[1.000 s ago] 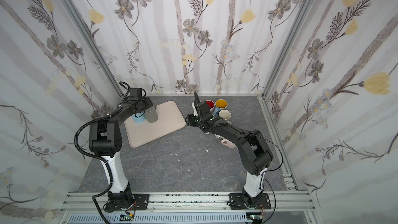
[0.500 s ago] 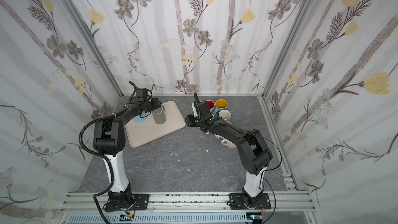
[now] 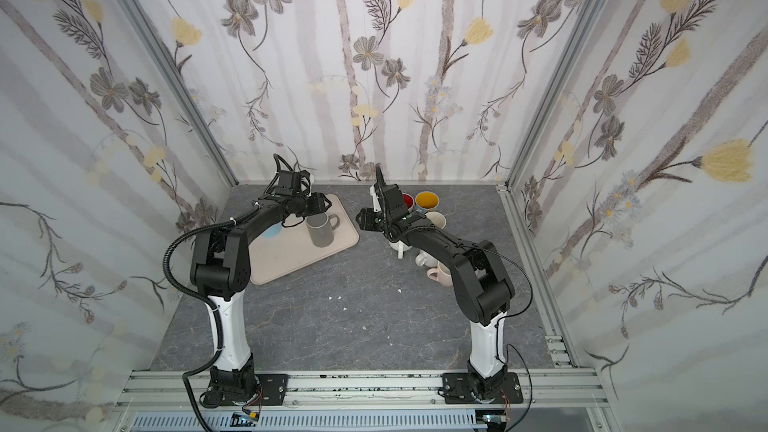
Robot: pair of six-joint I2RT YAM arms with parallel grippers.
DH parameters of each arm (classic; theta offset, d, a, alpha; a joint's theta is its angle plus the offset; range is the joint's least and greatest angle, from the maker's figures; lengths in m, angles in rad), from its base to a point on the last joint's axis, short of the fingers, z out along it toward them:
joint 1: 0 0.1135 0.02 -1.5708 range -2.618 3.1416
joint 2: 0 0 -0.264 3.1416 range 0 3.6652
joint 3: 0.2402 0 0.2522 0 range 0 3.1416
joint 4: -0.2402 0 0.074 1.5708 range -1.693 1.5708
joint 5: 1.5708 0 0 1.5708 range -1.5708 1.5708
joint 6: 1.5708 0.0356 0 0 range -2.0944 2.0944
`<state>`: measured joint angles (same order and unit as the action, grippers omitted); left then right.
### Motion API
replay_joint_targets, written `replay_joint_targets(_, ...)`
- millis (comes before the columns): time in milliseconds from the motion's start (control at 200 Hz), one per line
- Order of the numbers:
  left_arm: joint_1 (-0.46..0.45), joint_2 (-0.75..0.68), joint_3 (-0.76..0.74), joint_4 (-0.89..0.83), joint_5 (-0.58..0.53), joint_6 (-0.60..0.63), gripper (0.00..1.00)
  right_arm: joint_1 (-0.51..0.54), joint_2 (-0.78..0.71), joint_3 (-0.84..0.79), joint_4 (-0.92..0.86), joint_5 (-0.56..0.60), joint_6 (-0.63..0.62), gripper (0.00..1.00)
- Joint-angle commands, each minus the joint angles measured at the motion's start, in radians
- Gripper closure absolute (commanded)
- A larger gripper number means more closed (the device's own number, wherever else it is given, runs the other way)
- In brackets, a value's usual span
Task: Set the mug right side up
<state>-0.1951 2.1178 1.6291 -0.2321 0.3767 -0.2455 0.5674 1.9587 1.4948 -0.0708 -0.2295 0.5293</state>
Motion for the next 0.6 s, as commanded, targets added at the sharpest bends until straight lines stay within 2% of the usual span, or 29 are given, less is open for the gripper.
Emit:
replay_joint_targets(0,-0.012,0.019,-0.002,-0.150,0.062,0.063,0.45,-0.008,0.047,0.063,0.008,-0.023,-0.016,0.50)
replay_joint_targets(440,-0.052,0.007,0.006,-0.177,0.160,0.128,0.49,0.003,0.342,0.316,0.036,-0.150,-0.037,0.53)
replay_joint_targets(595,-0.054,0.002,0.012,-0.194,0.143,0.141,0.48,0.018,0.362,0.323,0.027,-0.171,-0.048,0.53)
